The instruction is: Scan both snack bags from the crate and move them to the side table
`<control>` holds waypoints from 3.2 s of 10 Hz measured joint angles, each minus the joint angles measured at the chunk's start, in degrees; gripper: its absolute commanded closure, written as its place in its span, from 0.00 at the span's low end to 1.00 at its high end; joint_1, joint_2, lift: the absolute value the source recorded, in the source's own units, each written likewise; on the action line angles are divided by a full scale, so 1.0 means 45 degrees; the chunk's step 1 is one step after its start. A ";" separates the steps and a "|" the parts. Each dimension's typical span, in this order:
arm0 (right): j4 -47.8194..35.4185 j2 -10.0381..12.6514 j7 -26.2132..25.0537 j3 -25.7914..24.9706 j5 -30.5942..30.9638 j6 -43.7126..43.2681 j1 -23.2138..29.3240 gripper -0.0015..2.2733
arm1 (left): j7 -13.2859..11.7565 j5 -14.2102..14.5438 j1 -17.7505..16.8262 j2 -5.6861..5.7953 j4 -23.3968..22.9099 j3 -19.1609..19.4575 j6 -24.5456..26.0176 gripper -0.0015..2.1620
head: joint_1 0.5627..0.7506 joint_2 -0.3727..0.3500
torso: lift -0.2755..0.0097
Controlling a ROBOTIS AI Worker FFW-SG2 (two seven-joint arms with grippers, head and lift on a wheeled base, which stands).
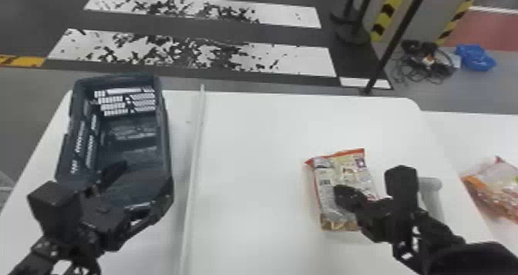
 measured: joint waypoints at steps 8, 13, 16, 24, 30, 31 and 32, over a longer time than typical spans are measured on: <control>-0.0180 0.0451 -0.0061 -0.0453 -0.0081 -0.0690 0.0136 0.99 | -0.0015 -0.0010 -0.0005 -0.0007 0.0034 -0.0018 0.0000 0.05 | 0.70 0.35 | 0.70; 0.0677 0.0624 -0.0193 -0.1779 -0.0384 -0.0139 -0.0837 0.99 | -0.0019 -0.0012 -0.0010 0.0022 0.0020 -0.0079 0.0003 0.05 | 0.70 0.24 | 0.70; 0.2952 0.0532 -0.0212 -0.1554 -0.0093 -0.0675 -0.1850 0.99 | -0.0019 -0.0020 -0.0016 0.0022 0.0039 -0.0096 0.0038 0.05 | 0.70 0.22 | 0.70; 0.0415 0.0696 -0.0509 -0.1753 -0.0013 -0.0959 -0.0513 0.99 | -0.0019 -0.0070 0.0075 -0.0034 0.0004 -0.0077 0.0007 0.05 | 0.70 0.23 | 0.70; -0.0884 0.1273 -0.0471 -0.2048 -0.0068 -0.0560 0.1390 0.99 | -0.0019 -0.0070 0.0013 -0.0130 0.0172 -0.0067 0.0000 0.05 | 0.70 0.22 | 0.70; -0.0938 0.1303 -0.0466 -0.2039 -0.0070 -0.0567 0.1453 0.99 | -0.0019 -0.0070 0.0011 -0.0135 0.0173 -0.0061 -0.0001 0.05 | 0.70 0.23 | 0.70; -0.0903 0.1309 -0.0448 -0.1989 -0.0052 -0.0506 0.1462 0.99 | -0.0019 -0.0070 0.0013 -0.0136 0.0198 -0.0058 -0.0024 0.05 | 0.70 0.23 | 0.70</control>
